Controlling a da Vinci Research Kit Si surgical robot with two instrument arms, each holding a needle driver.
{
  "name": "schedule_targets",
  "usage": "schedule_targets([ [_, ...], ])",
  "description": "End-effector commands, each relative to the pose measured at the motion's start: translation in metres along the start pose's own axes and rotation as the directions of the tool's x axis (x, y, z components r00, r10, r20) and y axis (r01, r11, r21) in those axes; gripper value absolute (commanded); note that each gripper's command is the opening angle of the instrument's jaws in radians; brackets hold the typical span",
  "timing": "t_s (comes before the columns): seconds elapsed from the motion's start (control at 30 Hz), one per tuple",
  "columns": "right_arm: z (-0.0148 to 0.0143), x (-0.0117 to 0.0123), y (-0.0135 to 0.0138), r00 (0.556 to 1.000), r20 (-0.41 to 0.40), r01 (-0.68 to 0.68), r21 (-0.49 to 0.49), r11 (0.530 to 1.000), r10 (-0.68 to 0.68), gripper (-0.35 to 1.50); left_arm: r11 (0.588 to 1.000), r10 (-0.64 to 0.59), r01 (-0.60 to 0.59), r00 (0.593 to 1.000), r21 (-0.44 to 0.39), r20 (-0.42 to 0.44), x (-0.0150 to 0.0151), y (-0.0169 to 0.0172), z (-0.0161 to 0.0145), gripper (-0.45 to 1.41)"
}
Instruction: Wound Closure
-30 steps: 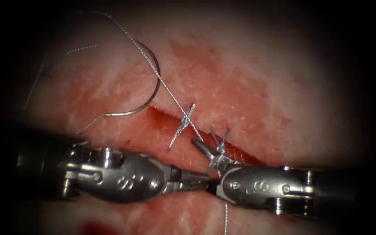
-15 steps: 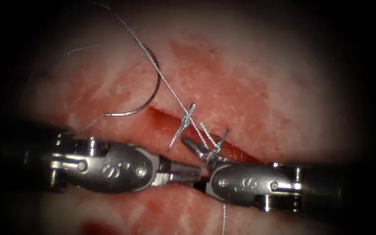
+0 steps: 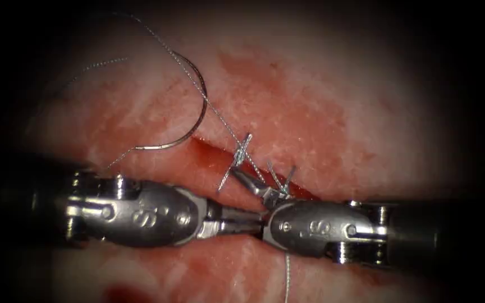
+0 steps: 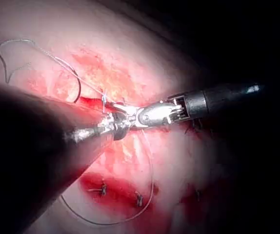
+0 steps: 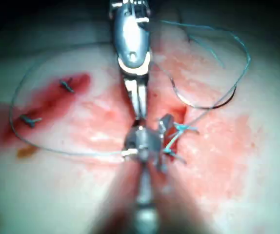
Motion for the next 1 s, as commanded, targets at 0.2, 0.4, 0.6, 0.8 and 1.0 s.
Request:
schedule_targets([
  [0.2, 0.0026, 0.0001, -0.0008, 1.000, -0.004, 0.007, 0.004, 1.000, -0.007, 1.11, 1.000, -0.011, 0.011, 1.000, 0.000, -0.012, 0.0009, 0.0011, 0.0004, -0.35],
  [0.4, 0.0023, -0.0011, -0.0008, 1.000, 0.004, 0.017, 0.010, 1.000, -0.017, 1.09, 1.000, -0.017, 0.016, 1.000, -0.001, -0.019, 0.0014, 0.0012, 0.0000, -0.35],
  [0.6, 0.0021, -0.0016, -0.0005, 1.000, 0.018, 0.020, 0.008, 1.000, -0.021, 1.09, 1.000, -0.018, 0.018, 1.000, -0.002, -0.019, 0.0016, 0.0014, -0.0001, -0.35],
  [0.8, 0.0021, -0.0017, -0.0005, 1.000, 0.018, 0.022, 0.008, 1.000, -0.022, 1.04, 1.000, -0.018, 0.018, 1.000, -0.003, -0.020, 0.0016, 0.0015, -0.0002, -0.35],
  [1.0, 0.0015, -0.0018, -0.0008, 0.995, 0.028, 0.089, 0.044, 0.995, -0.091, -0.35, 1.000, -0.018, 0.018, 1.000, -0.004, -0.023, 0.0016, 0.0015, -0.0005, -0.35],
])
